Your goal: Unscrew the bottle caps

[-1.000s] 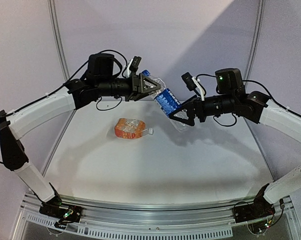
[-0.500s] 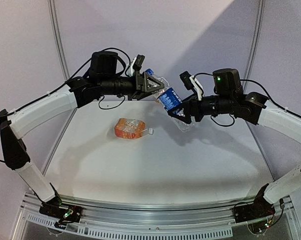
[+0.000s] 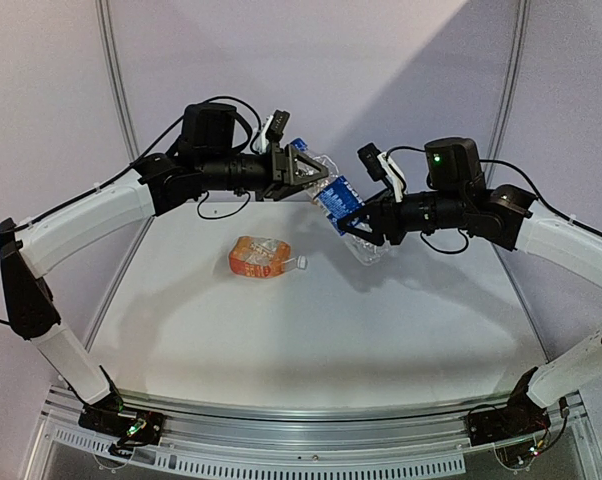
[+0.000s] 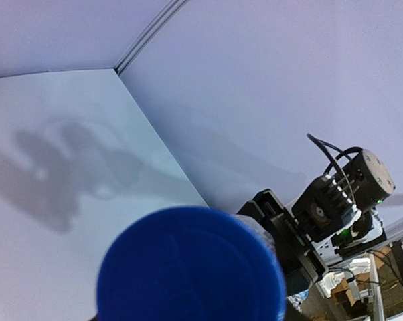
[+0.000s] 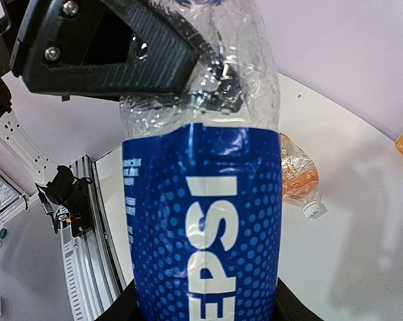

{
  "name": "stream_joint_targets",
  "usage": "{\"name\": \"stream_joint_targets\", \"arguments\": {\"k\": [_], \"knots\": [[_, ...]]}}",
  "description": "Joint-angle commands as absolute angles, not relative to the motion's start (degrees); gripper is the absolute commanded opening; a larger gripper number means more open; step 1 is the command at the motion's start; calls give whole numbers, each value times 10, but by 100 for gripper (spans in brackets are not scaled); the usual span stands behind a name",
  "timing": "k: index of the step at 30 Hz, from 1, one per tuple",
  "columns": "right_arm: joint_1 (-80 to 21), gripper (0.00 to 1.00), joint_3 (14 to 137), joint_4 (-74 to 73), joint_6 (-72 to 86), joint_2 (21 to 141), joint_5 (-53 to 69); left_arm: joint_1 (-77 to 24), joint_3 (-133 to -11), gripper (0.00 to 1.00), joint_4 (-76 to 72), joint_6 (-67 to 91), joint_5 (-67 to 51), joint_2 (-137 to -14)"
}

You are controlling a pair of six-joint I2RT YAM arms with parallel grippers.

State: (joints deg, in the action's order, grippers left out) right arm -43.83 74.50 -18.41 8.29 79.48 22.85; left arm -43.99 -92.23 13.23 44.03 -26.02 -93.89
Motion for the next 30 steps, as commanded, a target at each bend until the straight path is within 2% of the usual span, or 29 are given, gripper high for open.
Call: {"name": "stream_joint_targets", "arguments": {"k": [1, 3, 4, 5, 16, 22, 25, 28, 30], "knots": [[-439, 37, 729, -163, 92, 787, 228, -446, -920, 62, 136, 441, -259, -944], [-439, 36, 721, -154, 97, 782, 226, -446, -910, 81, 126, 440, -257, -936], [-439, 36, 716, -150, 102, 780, 226, -446, -902, 93, 122, 440, -257, -931], [-439, 36, 711, -142, 107, 775, 226, -446, -897, 99, 118, 440, -256, -927], [-440, 35, 643, -63, 168, 730, 178, -441, -828, 99, 116, 404, -200, -836], [-440, 32, 611, -29, 185, 706, 151, -432, -804, 99, 126, 395, -111, -773], [-440, 24, 585, 22, 221, 691, 140, -415, -749, 99, 56, 416, -98, -735], [-440, 21, 580, 34, 251, 688, 154, -412, -763, 99, 44, 393, -105, -734], [-440, 8, 585, 23, 266, 691, 145, -409, -798, 99, 77, 380, -132, -753]]}}
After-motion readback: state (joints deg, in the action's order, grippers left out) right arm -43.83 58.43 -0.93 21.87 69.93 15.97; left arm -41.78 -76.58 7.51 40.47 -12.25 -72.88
